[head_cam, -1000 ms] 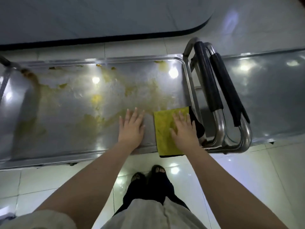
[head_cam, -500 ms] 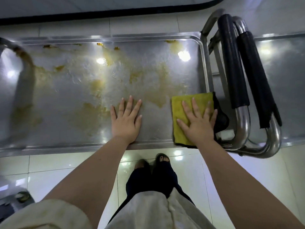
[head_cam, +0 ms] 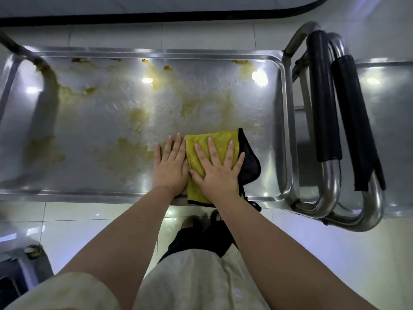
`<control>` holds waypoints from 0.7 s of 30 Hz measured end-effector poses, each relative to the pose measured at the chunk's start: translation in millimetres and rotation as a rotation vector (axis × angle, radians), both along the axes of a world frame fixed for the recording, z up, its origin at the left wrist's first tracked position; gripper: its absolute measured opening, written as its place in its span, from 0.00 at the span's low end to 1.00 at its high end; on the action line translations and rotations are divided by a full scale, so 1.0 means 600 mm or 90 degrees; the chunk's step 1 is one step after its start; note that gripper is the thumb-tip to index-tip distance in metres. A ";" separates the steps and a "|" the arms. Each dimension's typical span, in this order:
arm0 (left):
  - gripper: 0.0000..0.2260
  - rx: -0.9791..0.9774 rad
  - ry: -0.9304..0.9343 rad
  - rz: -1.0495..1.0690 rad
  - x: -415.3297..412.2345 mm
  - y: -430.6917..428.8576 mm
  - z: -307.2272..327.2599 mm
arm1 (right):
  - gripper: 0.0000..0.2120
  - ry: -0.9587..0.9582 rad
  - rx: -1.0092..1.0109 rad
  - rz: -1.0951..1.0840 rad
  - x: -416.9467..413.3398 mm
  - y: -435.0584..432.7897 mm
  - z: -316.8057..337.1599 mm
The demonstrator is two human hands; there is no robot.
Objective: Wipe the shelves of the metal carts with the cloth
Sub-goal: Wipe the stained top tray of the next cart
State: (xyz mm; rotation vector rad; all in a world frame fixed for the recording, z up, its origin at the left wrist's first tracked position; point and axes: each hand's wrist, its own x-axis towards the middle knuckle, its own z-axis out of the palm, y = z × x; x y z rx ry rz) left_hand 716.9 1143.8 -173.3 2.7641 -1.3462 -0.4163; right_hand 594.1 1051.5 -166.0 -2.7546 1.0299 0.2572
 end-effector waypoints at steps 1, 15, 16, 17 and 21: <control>0.30 0.005 -0.001 -0.002 0.002 -0.002 0.000 | 0.34 0.011 0.004 0.000 0.003 -0.005 0.000; 0.25 -0.020 0.004 -0.085 0.130 -0.040 0.007 | 0.31 0.021 -0.024 -0.056 0.037 0.019 0.012; 0.25 -0.003 -0.003 -0.107 0.144 -0.050 0.007 | 0.31 0.021 -0.020 -0.058 0.038 0.018 0.013; 0.25 0.009 -0.009 -0.131 0.155 -0.059 0.005 | 0.31 0.020 -0.013 -0.058 0.039 0.015 0.014; 0.26 -0.011 0.015 -0.155 0.180 -0.063 -0.005 | 0.29 0.019 -0.007 -0.048 0.020 -0.027 0.012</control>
